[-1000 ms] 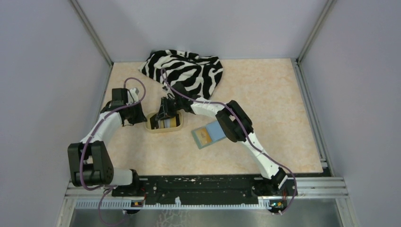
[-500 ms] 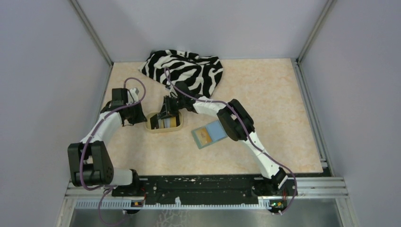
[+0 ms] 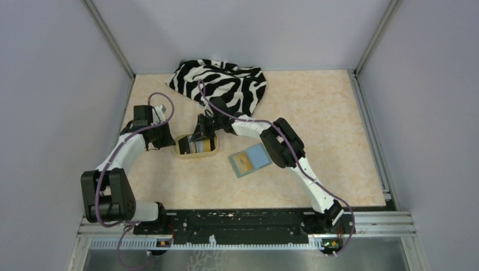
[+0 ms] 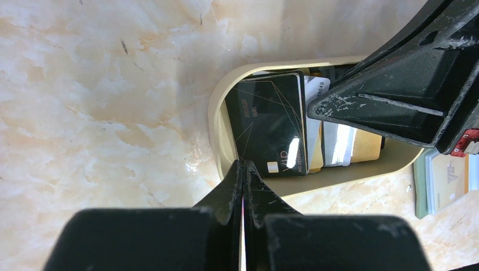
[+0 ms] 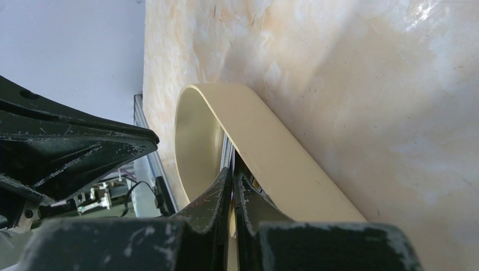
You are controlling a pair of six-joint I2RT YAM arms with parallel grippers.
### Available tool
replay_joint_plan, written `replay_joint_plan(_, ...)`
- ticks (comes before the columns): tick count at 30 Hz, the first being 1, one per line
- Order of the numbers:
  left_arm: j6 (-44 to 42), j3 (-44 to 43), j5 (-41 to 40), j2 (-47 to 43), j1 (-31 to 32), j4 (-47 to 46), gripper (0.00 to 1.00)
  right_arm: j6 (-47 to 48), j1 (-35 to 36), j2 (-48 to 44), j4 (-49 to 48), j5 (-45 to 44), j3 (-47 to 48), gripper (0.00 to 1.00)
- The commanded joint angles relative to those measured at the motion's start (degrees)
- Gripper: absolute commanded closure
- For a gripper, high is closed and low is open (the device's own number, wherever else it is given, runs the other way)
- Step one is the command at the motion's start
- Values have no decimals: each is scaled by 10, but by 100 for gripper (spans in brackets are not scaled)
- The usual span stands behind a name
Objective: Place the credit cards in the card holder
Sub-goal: Pick up the credit card from the storage box.
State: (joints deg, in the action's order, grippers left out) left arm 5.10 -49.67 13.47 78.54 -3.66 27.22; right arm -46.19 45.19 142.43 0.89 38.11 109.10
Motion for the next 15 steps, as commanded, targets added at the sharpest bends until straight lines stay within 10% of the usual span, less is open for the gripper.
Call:
replay_joint_plan(1, -7, 0, -4, -15, -3, 4, 100, 20, -4, -70, -14, -12, -1, 99)
replay_joint_plan(15, -7, 3, -6, -43, -3, -6, 98, 93, -5, -130, 60, -69, -2, 100)
